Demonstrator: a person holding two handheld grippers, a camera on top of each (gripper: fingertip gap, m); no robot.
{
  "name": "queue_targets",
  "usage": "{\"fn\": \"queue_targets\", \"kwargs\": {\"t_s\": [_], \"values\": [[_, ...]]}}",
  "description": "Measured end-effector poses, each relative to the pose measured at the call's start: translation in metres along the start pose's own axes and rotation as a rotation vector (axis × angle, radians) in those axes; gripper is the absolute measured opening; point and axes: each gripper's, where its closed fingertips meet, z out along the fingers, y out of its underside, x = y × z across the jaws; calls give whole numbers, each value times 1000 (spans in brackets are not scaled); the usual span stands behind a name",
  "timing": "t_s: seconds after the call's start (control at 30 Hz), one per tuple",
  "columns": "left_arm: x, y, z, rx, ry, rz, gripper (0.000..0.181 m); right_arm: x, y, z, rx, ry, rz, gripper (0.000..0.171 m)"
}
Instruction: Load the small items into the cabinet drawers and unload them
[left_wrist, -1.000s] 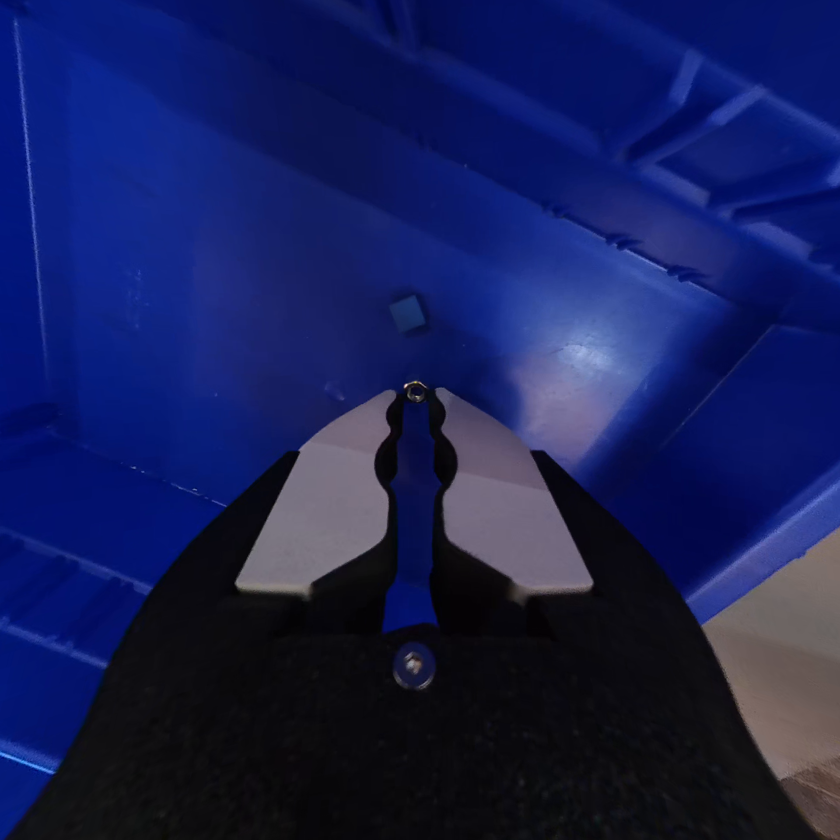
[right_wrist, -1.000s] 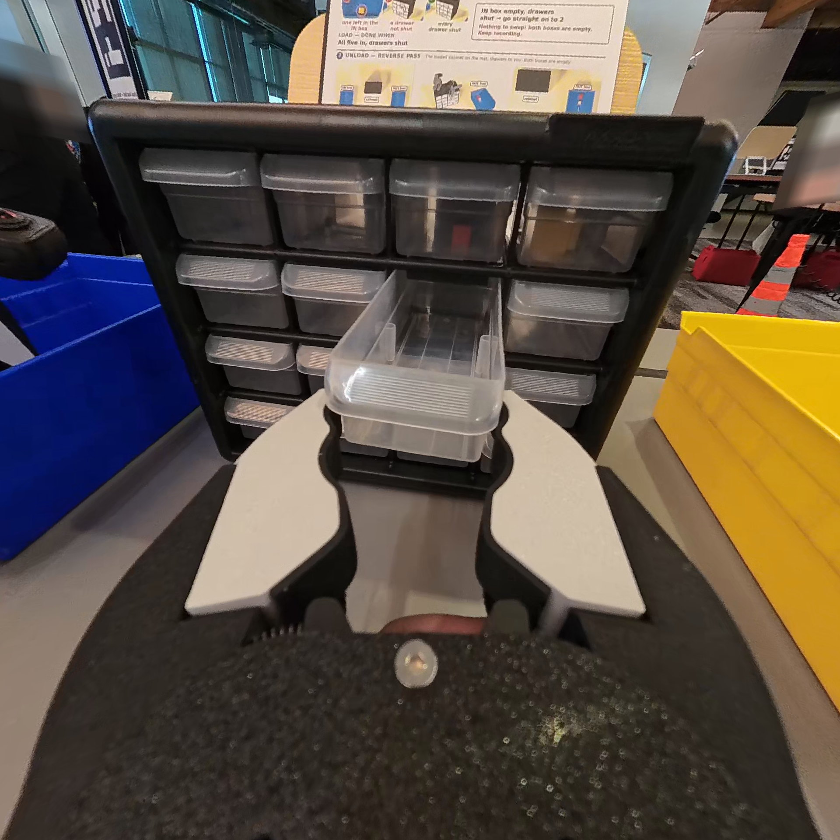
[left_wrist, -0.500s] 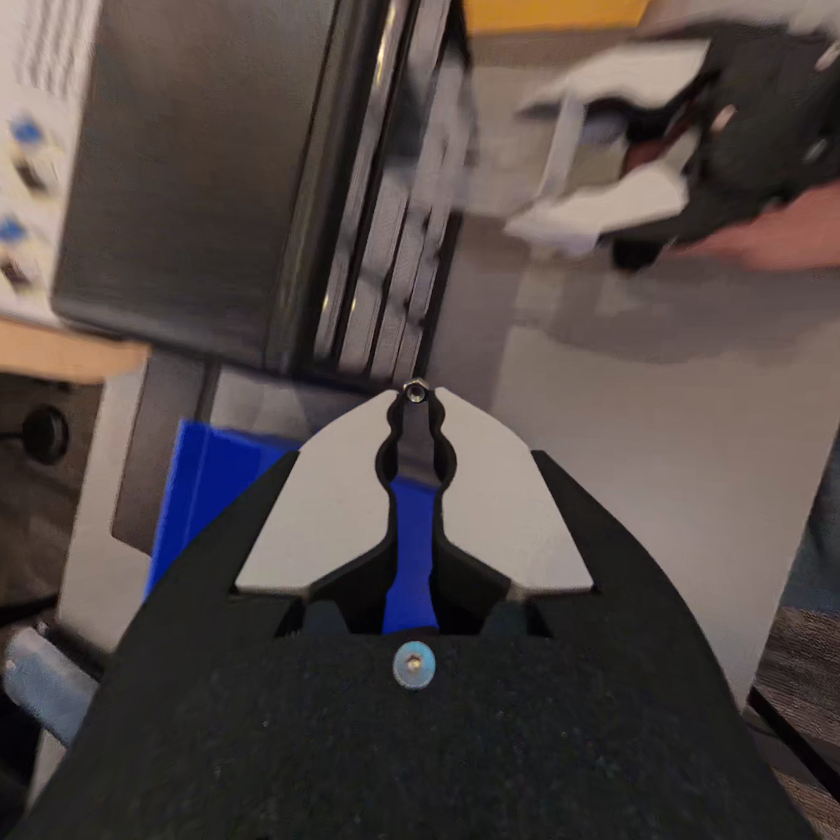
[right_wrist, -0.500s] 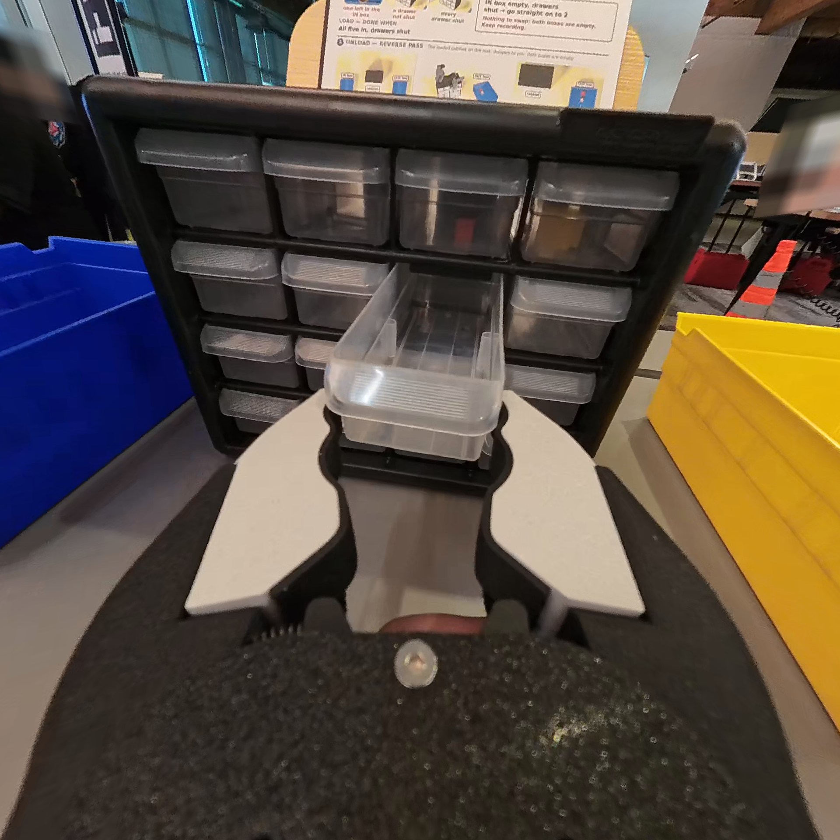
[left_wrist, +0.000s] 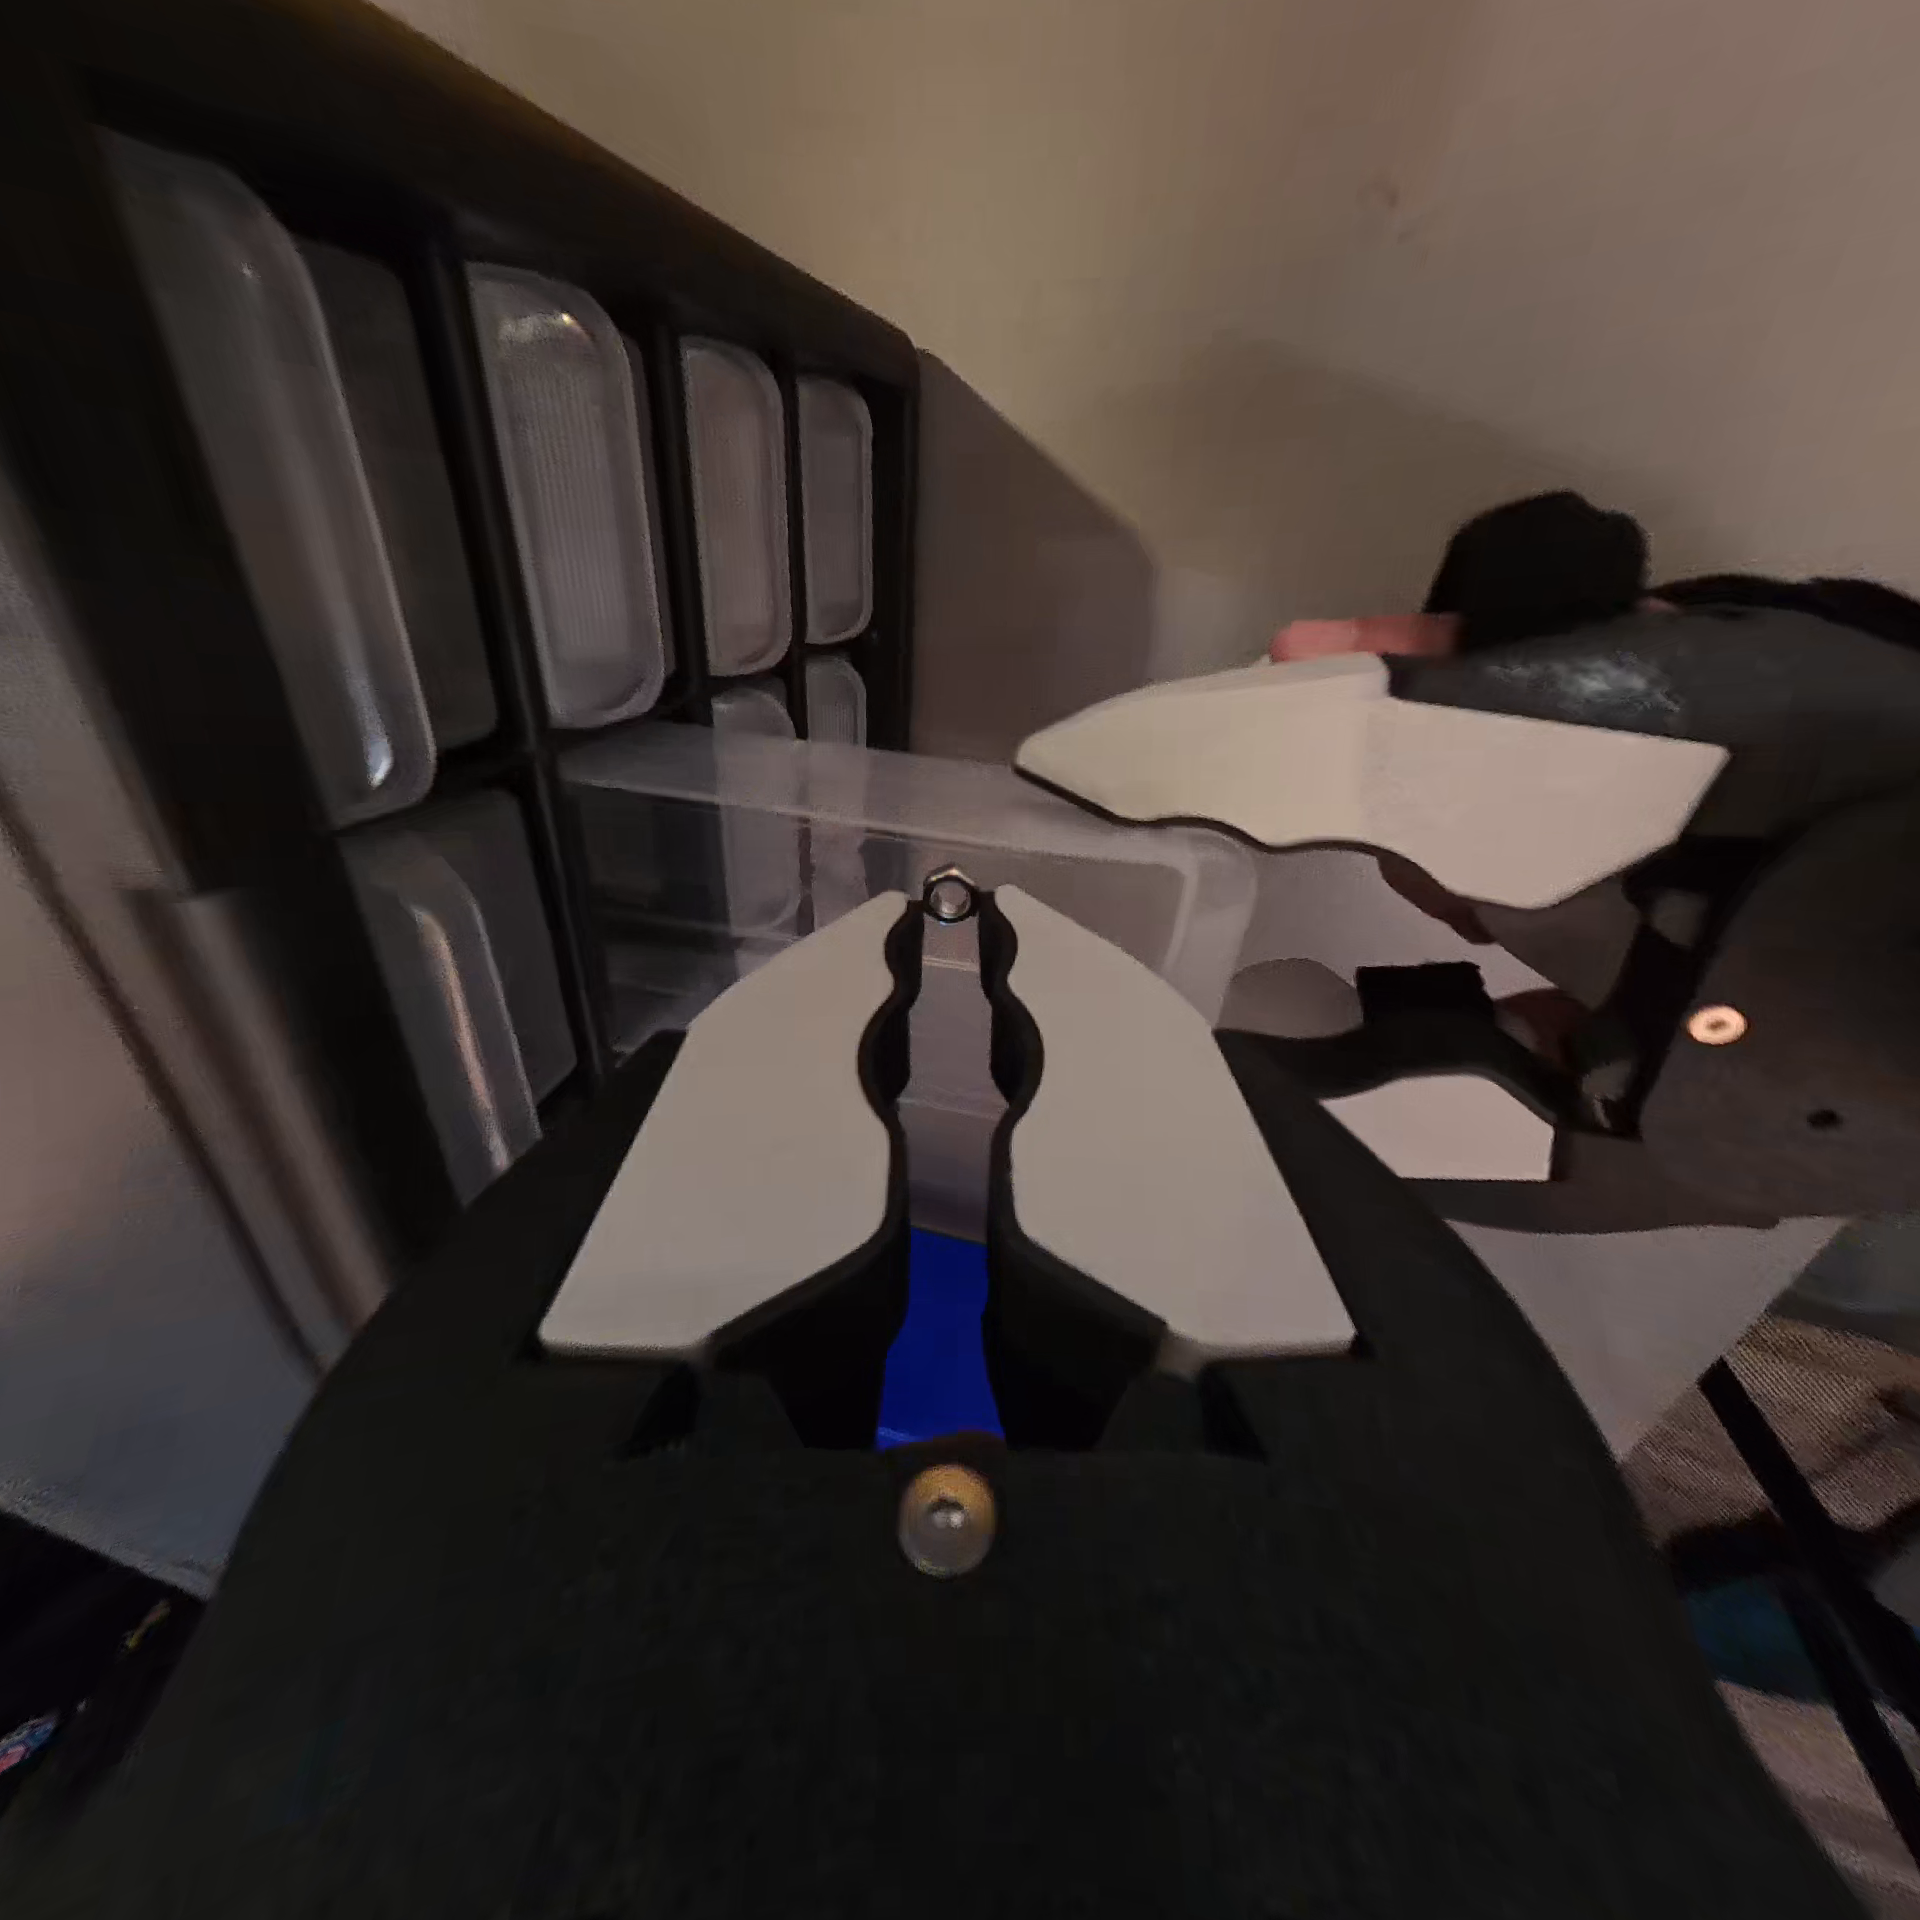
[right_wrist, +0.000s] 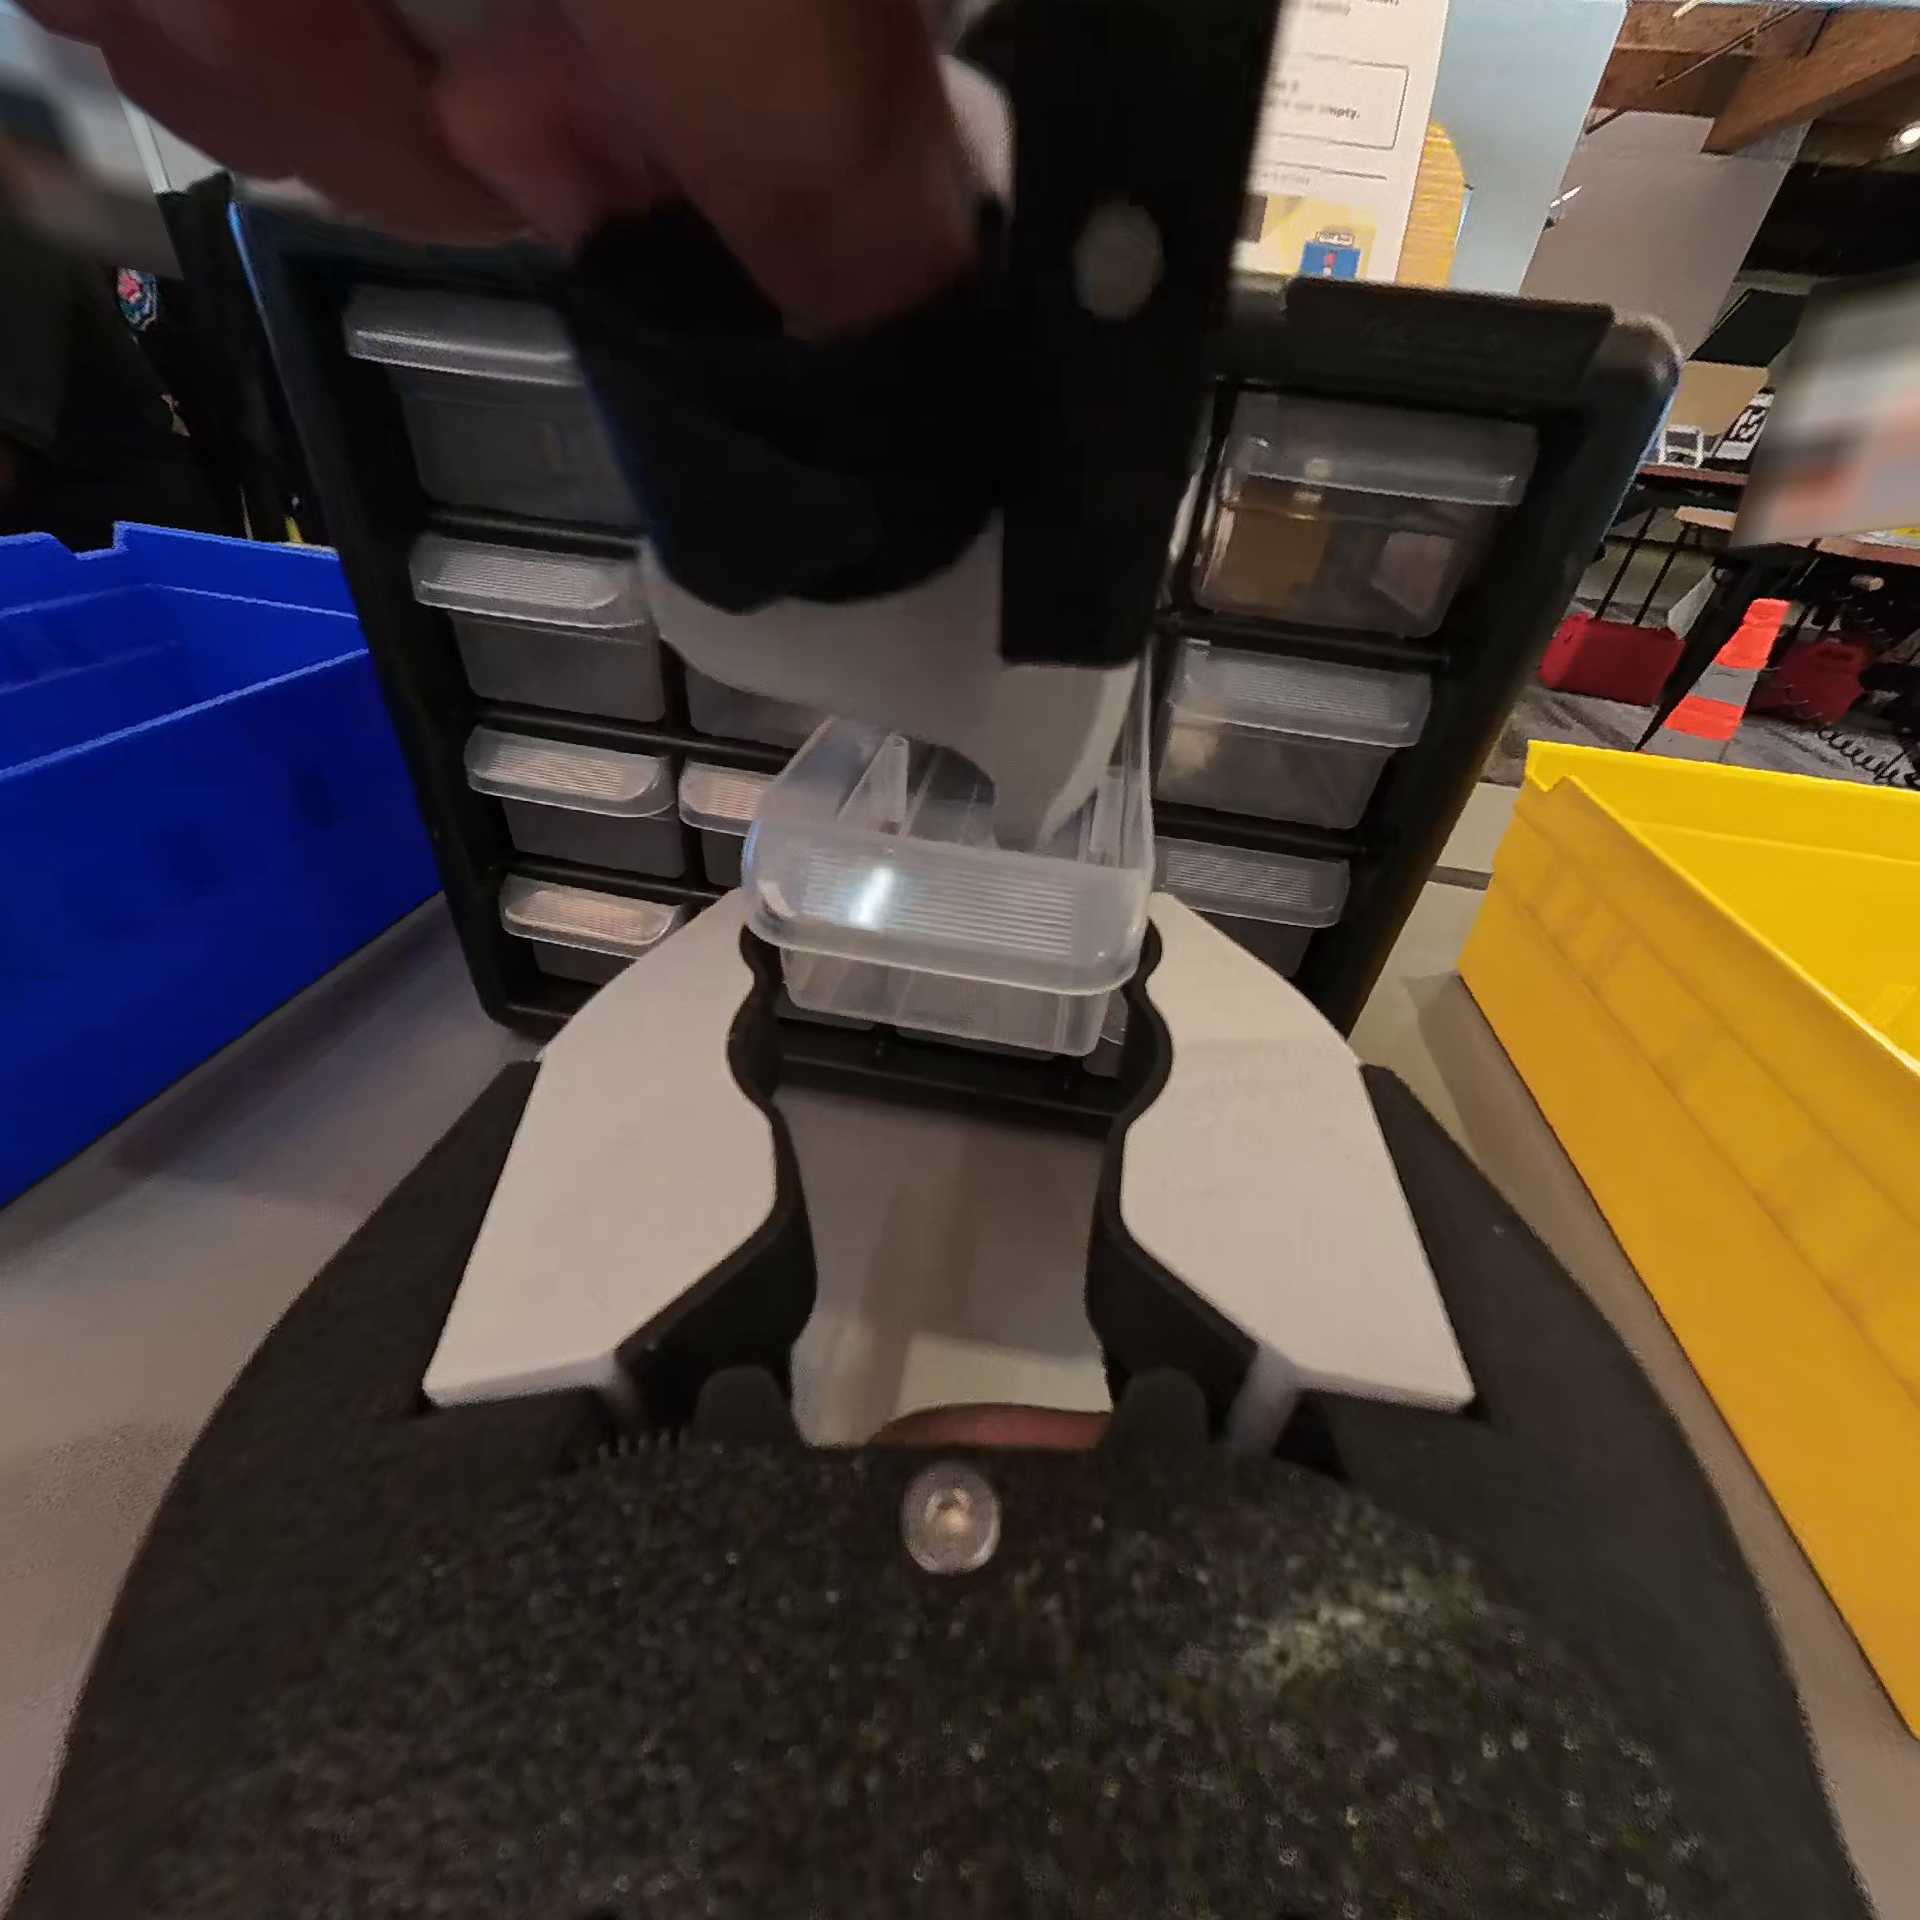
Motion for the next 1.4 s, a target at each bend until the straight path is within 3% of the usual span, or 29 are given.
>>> {"fn": "queue_targets", "kwargs": {"t_s": [0.03, 0.43, 0.5, 0.83, 1.0, 1.13, 1.23, 1.27, 1.33, 1.4], "values": [[-1, 1, 4, -28, 16, -6, 10, -1, 0, -1, 2, 2, -8, 63], [-3, 11, 22, -177, 85, -18, 11, -1, 1, -1, -6, 2, -11, 63], [-4, 11, 21, -190, 80, -21, 18, -1, 0, -1, -6, -1, -3, 63], [-9, 7, 2, -81, 70, -83, 25, 0, 1, 0, -6, -3, 0, 63], [-6, 2, -56, 269, 25, -243, 30, 0, 1, 0, -5, -3, 0, 63], [22, 36, -103, 805, -1, -618, 35, 0, 1, 0, -2, -3, 0, 63], [68, 87, -95, 1146, 81, -944, 37, 0, 1, 0, -3, -4, 5, 63], [85, 107, -84, 1206, 61, -1045, 47, -1, 1, 0, -3, -3, 3, 63], [122, 149, -62, 1306, -58, -1265, 51, -1, 0, -1, 4, 3, -10, 63], [167, 168, -42, 1310, -69, -1385, 60, -1, -1, -1, 9, 6, -18, 63]]}}
